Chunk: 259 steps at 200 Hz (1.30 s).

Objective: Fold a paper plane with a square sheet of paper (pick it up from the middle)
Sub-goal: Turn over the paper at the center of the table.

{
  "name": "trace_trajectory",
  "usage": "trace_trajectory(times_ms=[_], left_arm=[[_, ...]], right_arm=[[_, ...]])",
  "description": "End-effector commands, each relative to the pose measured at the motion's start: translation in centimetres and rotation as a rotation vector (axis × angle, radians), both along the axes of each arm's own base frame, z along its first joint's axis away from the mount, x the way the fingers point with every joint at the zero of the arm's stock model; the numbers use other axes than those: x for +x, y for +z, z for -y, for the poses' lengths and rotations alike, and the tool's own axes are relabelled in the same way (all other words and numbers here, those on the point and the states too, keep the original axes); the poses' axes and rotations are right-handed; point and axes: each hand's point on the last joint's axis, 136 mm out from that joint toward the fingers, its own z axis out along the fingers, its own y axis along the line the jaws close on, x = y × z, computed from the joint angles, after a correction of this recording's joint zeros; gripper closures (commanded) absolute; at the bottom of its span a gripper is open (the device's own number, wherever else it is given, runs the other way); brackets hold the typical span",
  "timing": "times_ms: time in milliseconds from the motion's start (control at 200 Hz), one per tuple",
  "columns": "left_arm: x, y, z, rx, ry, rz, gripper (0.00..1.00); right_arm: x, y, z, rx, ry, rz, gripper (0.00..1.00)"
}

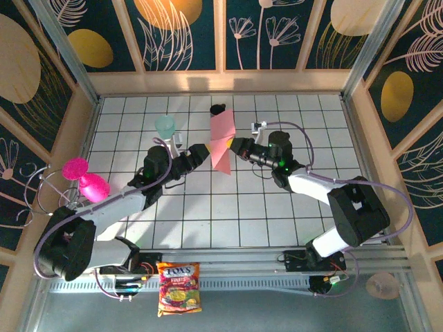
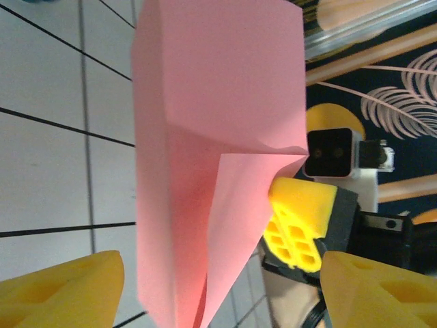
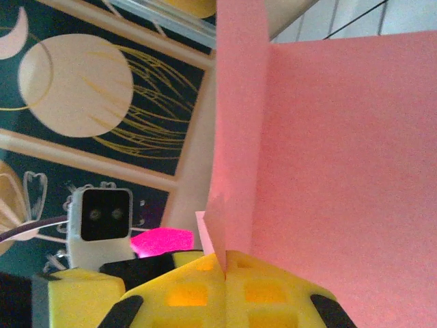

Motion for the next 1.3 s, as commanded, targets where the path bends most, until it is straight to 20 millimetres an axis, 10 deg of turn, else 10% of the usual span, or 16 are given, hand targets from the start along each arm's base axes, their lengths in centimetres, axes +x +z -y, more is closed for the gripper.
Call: trace_trajectory(times_ms=[0,370,791,1291], left_arm=[[-0.6,1.5,1.1,-0.105,-0.072,0.024,0.24],[-1.3,1.8,2.8,-0.165,-0.190,0.032,0.26],[-1.3,1.8,2.7,-0.160,-0.188,0.042,0.60],[-0.5,-1.1,2.1,0.001,-0.141,0.001,0.87]], right_arm=[[-1.2,2.2,-0.6,0.091,0.072,0.041,1.00],[-1.3,2.3,-1.2,0.120,0.106,0.025,1.00],[-1.2,1.4,-0.4,0.094,0.088,0.003,0.98],[0.9,-2.5,4.5,-0.131,-0.142,-0.082,0.65]])
